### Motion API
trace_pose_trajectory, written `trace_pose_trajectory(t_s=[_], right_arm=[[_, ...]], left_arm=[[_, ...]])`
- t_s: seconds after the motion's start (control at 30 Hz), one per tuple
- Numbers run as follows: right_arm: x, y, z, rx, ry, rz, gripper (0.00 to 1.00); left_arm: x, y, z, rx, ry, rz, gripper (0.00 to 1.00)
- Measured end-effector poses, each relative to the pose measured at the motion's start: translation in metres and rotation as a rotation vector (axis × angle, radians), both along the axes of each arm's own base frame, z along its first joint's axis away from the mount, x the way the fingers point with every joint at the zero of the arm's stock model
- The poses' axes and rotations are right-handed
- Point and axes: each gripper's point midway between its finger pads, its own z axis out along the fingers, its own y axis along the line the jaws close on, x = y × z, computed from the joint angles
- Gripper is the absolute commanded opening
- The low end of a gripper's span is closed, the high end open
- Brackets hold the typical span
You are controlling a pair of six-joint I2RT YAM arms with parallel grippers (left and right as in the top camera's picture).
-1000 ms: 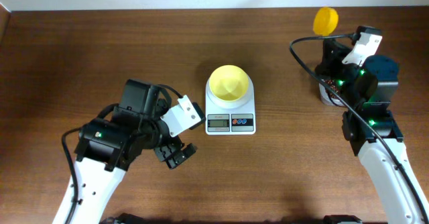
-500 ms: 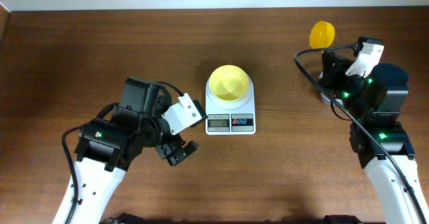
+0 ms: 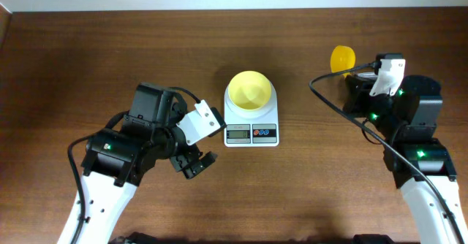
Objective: Scoop item into bowl and weigh 50g on scale
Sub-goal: 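Lower the scoop into the red bean tub with the right gripper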
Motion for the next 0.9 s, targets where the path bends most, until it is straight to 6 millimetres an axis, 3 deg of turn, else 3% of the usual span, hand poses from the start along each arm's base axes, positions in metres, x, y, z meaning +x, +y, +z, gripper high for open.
trace_pose_trajectory(t_s=[0.17,0.4,0.53,0.8,0.9], right_arm=[[-0.003,-0.009,0.002,-0.075,0.023,-0.020,0.04],[0.017,-0.017,0.036,-0.110,-0.127,-0.062,0.04],[0.028,-0.018,0.038,-0.094,-0.148,-0.070,0.04],[0.027,-0.018,0.036,-0.091,-0.138,-0.071,0.04],[0.027,-0.018,0.036,-0.091,-0.138,-0.071,0.04]], left_arm=[[0.000,0.000,0.000,0.000,0.000,0.000,0.99],[0.000,0.000,0.000,0.000,0.000,0.000,0.99],[0.000,0.000,0.000,0.000,-0.001,0.000,0.99],[0.002,0.000,0.001,-0.010,-0.002,0.015,0.99],[0.008,0.010,0.002,-0.038,0.024,0.103,0.99]])
